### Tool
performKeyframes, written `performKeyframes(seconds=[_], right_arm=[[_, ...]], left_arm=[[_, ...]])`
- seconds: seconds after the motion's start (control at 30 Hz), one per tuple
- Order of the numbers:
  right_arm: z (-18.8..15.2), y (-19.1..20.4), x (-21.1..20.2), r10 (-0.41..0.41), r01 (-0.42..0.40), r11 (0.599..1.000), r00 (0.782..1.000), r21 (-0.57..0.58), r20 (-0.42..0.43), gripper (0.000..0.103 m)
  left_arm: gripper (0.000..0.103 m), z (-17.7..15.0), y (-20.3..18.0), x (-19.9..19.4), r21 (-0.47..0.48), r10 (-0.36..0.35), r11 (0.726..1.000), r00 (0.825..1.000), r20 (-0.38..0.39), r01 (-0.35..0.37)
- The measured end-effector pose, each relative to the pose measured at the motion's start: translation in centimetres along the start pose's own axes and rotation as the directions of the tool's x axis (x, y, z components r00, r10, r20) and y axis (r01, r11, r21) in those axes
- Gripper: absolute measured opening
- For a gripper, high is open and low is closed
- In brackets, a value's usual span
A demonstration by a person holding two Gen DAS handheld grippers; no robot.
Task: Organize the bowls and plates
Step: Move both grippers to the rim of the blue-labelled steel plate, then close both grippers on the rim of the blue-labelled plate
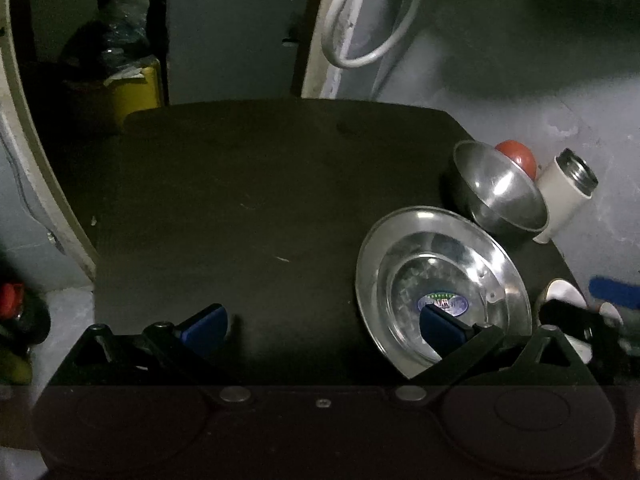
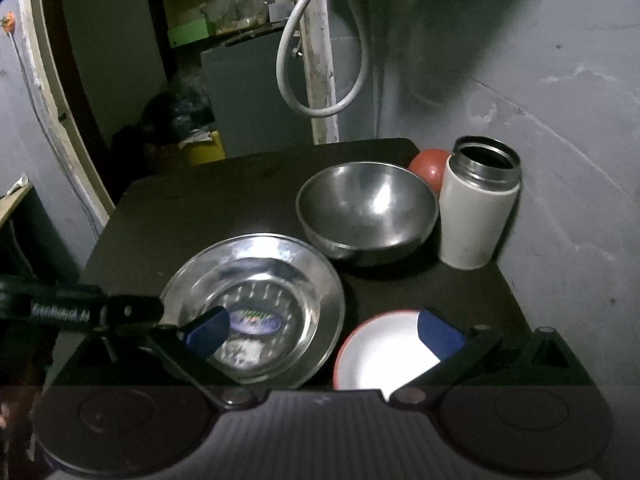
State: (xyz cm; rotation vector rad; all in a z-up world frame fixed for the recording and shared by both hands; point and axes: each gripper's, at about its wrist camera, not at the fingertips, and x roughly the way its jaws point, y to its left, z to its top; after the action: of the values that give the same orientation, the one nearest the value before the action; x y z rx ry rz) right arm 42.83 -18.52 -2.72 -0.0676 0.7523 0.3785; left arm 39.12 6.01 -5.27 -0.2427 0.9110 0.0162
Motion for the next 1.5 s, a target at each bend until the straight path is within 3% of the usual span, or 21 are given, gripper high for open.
performKeyframes(seconds=[0.3, 0.7, 0.87, 1.17, 1.5], right_arm=[[1.7, -0.2, 3.2, 0.025, -0.028, 0.998, 0.999, -0.059, -0.042, 0.097], [2.3, -0.1, 4.7, 0.031, -0.04, 0.995, 0.995, -0.092, -0.097, 0.078], [2.2, 0.0, 5.2, 0.028, -0.04, 0.994, 0.993, -0.1, -0.115, 0.063], [2.0, -0.1, 5.6, 0.028, -0.041, 0.994, 0.991, -0.1, -0.131, 0.043], [1.7, 0.0, 5.9, 0.021, -0.035, 0.995, 0.989, -0.094, -0.149, 0.03]], left_arm=[[0.102, -0.3, 0.2, 1.2, 0.009, -0.016, 1.0, 1.0, -0.016, 0.016], [0.1, -0.3, -0.3, 1.3, 0.035, -0.031, 0.999, 0.999, -0.013, 0.031], [0.092, -0.3, -0.5, 1.2, 0.034, -0.051, 0.998, 0.999, -0.008, 0.051], [0.075, -0.3, -0.4, 1.0, 0.01, -0.086, 0.996, 0.996, -0.01, 0.086], [0.041, -0.3, -0.7, 1.4, -0.001, -0.133, 0.991, 0.991, -0.031, 0.133]])
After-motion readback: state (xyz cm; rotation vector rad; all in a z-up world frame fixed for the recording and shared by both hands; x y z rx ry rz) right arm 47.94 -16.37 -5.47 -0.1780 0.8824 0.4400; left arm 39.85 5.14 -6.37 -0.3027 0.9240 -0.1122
